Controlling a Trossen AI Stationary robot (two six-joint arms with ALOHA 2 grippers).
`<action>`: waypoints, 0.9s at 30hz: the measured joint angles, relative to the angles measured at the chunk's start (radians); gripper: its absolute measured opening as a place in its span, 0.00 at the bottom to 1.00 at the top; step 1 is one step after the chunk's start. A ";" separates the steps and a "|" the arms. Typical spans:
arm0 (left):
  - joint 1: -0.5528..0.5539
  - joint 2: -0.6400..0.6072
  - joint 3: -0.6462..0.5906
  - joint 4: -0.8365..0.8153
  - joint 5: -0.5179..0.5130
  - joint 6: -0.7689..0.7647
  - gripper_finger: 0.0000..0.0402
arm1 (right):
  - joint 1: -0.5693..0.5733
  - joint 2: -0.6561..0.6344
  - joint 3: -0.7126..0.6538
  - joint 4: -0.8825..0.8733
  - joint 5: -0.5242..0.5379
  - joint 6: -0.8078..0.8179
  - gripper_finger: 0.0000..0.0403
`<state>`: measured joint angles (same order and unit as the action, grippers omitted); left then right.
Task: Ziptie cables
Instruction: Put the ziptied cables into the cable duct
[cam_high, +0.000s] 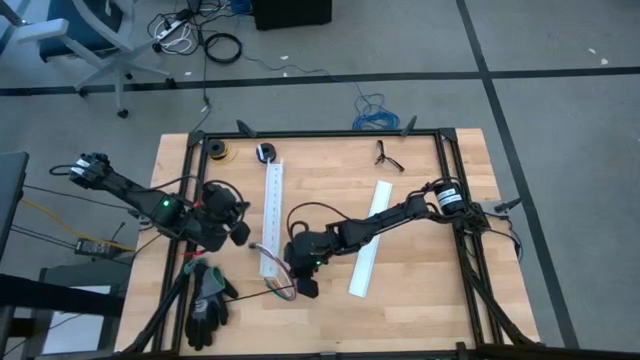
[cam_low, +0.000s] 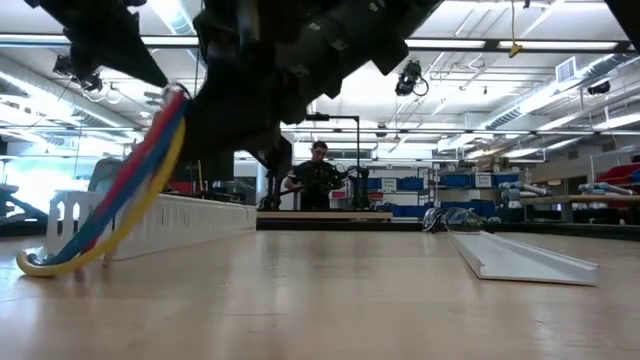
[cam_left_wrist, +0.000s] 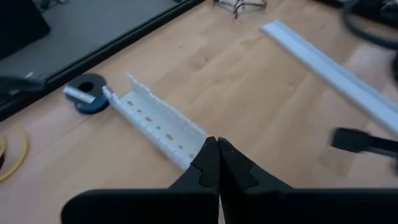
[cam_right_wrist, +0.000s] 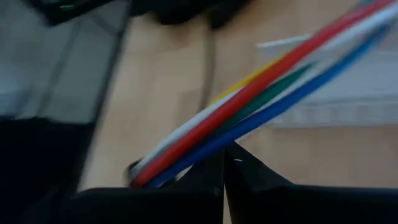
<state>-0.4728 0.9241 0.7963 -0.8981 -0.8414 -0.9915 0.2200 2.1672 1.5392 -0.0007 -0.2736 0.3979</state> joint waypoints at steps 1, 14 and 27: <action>0.000 0.000 0.000 -0.017 0.002 -0.020 0.00 | 0.000 0.000 0.000 0.000 -0.043 -0.004 0.00; -0.046 0.084 -0.043 -0.003 0.111 -0.156 0.00 | -0.012 -0.001 0.000 -0.344 0.074 0.000 0.00; -0.196 0.229 -0.161 0.352 0.175 -0.226 0.00 | -0.013 -0.021 0.002 -0.626 0.234 -0.033 0.00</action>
<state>-0.6686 1.1531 0.6350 -0.5457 -0.6662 -1.2174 0.2070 2.1460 1.5414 -0.6268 -0.0399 0.3647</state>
